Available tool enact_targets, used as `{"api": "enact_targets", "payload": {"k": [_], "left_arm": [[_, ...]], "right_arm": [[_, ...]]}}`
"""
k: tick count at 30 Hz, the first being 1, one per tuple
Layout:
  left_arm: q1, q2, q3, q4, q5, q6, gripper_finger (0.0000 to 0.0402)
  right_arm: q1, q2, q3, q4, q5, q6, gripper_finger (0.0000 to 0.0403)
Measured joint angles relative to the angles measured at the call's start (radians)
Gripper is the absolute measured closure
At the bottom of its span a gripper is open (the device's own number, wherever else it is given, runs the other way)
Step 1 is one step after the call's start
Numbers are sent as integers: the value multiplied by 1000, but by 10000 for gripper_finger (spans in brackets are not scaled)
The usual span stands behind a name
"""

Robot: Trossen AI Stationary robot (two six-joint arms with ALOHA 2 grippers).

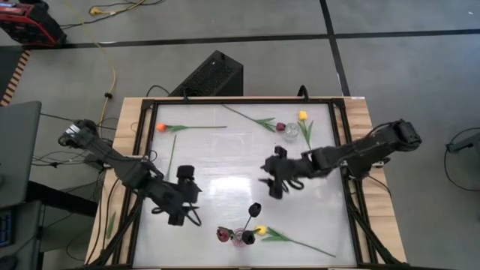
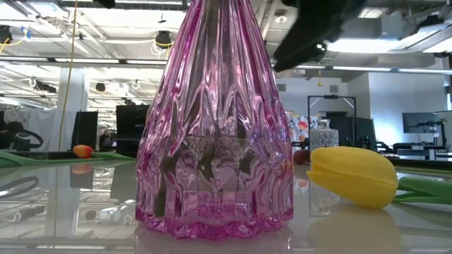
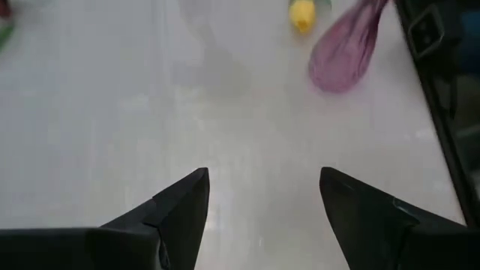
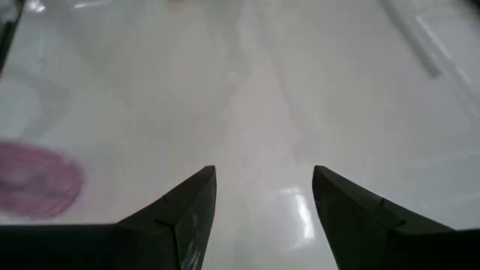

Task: Sort flowers into vase by color
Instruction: Put the dark red tulip into the pink vase

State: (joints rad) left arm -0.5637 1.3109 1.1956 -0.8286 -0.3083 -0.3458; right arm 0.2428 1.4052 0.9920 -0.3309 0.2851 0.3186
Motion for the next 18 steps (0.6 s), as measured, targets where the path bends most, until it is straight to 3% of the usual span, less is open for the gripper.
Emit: {"api": "enact_targets", "payload": {"k": [10, 13, 18], "left_arm": [[22, -230, -338, 418, -42, -14, 158], [22, -254, -420, 497, -46, -15, 158], [22, -259, -484, 550, -45, -38, 158]], "right_arm": [[-374, 15, 64, 76, -235, -170, 155], [-499, 77, 65, 128, -343, -185, 155], [-655, 232, 83, 141, -407, -230, 155]]}}
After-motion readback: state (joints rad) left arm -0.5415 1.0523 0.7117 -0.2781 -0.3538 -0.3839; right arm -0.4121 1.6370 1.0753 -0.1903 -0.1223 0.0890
